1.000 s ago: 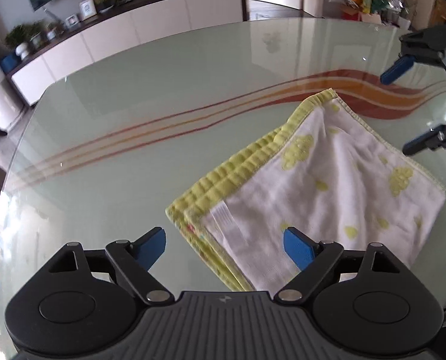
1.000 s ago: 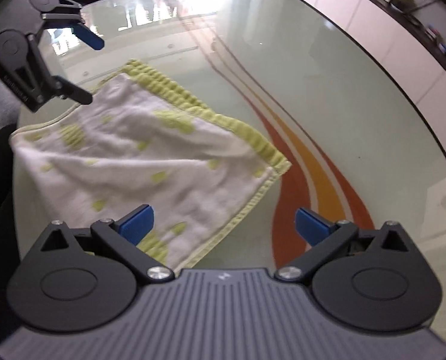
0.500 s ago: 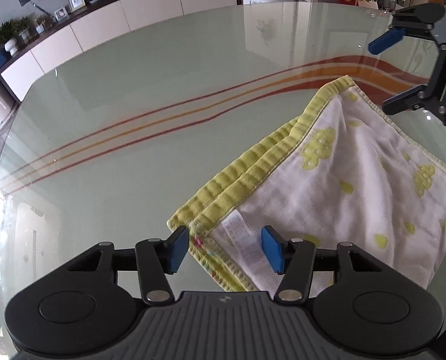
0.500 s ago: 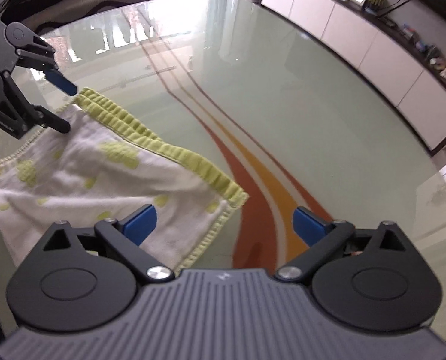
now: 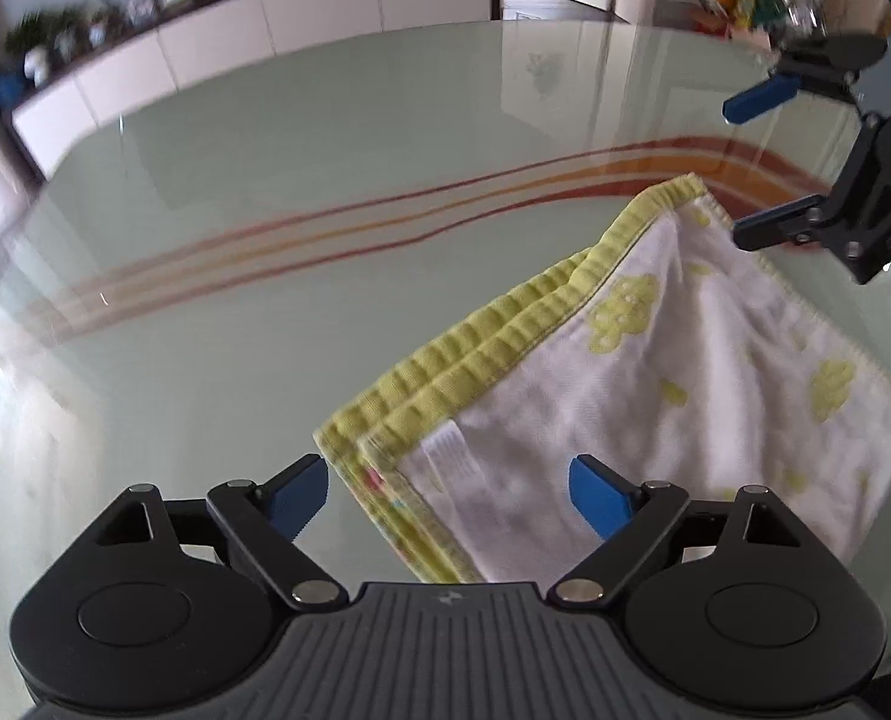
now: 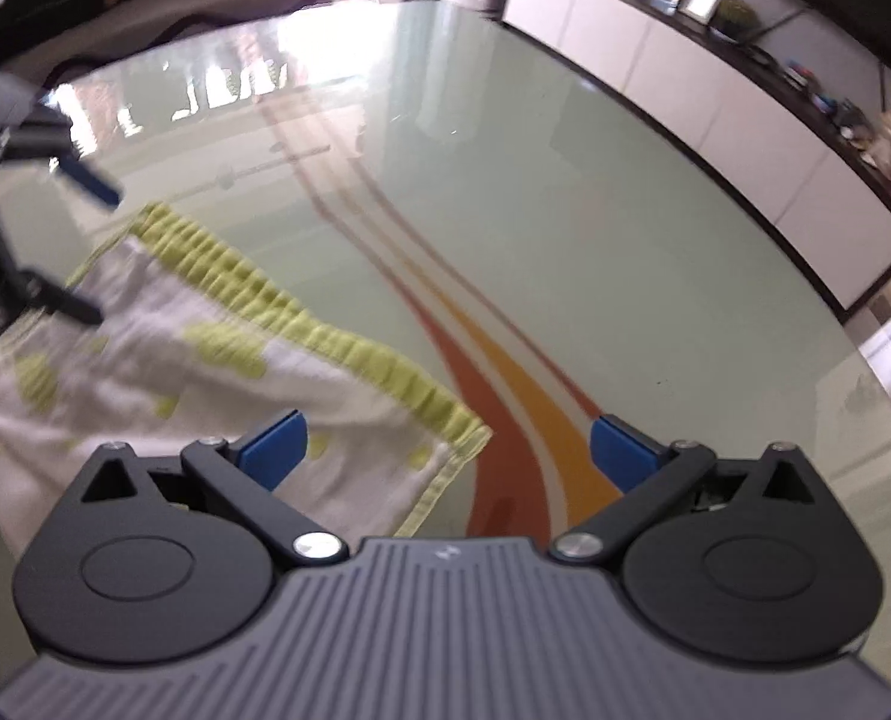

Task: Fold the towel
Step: 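Move both grippers to the folded edge of the towel, then grasp the folded towel edge with both grippers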

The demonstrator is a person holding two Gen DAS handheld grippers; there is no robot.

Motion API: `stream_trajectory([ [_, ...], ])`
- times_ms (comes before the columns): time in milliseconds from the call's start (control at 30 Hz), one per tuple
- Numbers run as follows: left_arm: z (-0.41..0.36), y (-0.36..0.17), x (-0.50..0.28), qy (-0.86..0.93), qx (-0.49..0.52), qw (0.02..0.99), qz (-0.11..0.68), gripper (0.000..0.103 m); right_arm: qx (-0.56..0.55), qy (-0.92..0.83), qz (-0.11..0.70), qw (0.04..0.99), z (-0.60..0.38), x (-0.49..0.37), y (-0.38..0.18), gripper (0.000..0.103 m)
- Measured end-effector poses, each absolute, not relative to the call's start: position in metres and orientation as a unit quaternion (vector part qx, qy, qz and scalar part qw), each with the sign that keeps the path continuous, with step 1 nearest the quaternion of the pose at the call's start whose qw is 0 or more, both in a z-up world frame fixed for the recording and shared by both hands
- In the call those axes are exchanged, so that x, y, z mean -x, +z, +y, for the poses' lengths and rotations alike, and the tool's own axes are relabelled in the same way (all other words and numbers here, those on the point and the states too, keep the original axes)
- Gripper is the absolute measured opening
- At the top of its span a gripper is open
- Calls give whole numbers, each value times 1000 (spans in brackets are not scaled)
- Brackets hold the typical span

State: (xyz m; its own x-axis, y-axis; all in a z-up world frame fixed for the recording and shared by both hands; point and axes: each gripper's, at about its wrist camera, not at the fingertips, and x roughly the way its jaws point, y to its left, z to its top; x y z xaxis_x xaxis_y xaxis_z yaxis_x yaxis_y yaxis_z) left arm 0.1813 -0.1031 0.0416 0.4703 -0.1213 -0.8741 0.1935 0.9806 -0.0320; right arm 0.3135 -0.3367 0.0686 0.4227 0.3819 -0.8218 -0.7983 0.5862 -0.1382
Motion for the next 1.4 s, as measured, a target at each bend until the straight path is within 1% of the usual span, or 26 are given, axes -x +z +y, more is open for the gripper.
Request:
stream_trajectory([
  [100, -93, 44, -181, -94, 4, 862, 499, 89, 268, 348, 423, 793, -333, -321, 67, 103],
  [267, -106, 43, -179, -88, -74, 863, 491, 87, 281, 371, 413, 783, -325, -315, 61, 103],
  [300, -110, 43, -178, -94, -85, 862, 492, 84, 270, 379, 416, 781, -325, -316, 60, 103],
  [367, -114, 40, -177, -96, -94, 861, 491, 70, 260, 372, 416, 788, -324, -318, 60, 103],
  [400, -115, 38, -178, -96, -96, 861, 491, 56, 255, 362, 402, 802, -325, -318, 61, 102],
  [433, -115, 37, -179, -97, -94, 860, 492, 52, 254, 361, 399, 804, -326, -318, 61, 96],
  [467, -114, 36, -180, -98, -89, 860, 493, 52, 252, 360, 389, 810, -327, -318, 62, 86],
  [500, -113, 35, -181, -99, -86, 860, 493, 50, 255, 359, 397, 805, -326, -320, 61, 79],
  [533, -112, 36, -182, -100, -85, 860, 493, 47, 257, 361, 406, 799, -326, -322, 59, 69],
  [567, -111, 36, -183, -100, -85, 860, 493, 45, 257, 363, 415, 794, -326, -324, 57, 55],
  [600, -109, 37, -183, -99, -84, 860, 493, 44, 257, 365, 424, 788, -326, -325, 55, 45],
  [633, -108, 37, -184, -96, -81, 861, 493, 44, 256, 365, 430, 785, -326, -326, 54, 24],
  [667, -106, 39, -184, -90, -79, 863, 491, 44, 251, 365, 440, 782, -328, -328, 52, 21],
  [767, -102, 39, -183, -86, -80, 864, 490, 44, 232, 372, 452, 776, -335, -331, 52, 21],
  [900, -111, 36, -189, -88, -97, 859, 494, 44, 240, 374, 456, 771, -339, -331, 54, 22],
  [933, -112, 37, -192, -88, -99, 859, 494, 44, 242, 373, 455, 771, -339, -331, 55, 24],
  [967, -111, 37, -196, -88, -99, 860, 493, 44, 244, 373, 454, 772, -340, -331, 55, 29],
  [1033, -109, 39, -197, -90, -95, 860, 493, 44, 245, 369, 450, 775, -342, -331, 56, 34],
  [1067, -109, 38, -195, -90, -94, 860, 493, 44, 243, 368, 450, 777, -343, -332, 56, 38],
  [1100, -110, 37, -196, -90, -93, 860, 494, 44, 242, 368, 451, 776, -344, -332, 56, 38],
  [1167, -108, 37, -195, -92, -89, 860, 494, 43, 239, 368, 454, 775, -346, -333, 55, 38],
  [1233, -104, 38, -192, -94, -86, 860, 494, 38, 240, 373, 457, 771, -344, -332, 53, 38],
  [1300, -102, 39, -189, -93, -87, 861, 492, 35, 247, 380, 460, 763, -340, -329, 49, 36],
  [1367, -104, 39, -188, -91, -92, 862, 491, 32, 254, 387, 459, 758, -337, -325, 47, 24],
  [1400, -105, 39, -187, -89, -97, 862, 489, 31, 256, 390, 458, 757, -336, -323, 47, 23],
])
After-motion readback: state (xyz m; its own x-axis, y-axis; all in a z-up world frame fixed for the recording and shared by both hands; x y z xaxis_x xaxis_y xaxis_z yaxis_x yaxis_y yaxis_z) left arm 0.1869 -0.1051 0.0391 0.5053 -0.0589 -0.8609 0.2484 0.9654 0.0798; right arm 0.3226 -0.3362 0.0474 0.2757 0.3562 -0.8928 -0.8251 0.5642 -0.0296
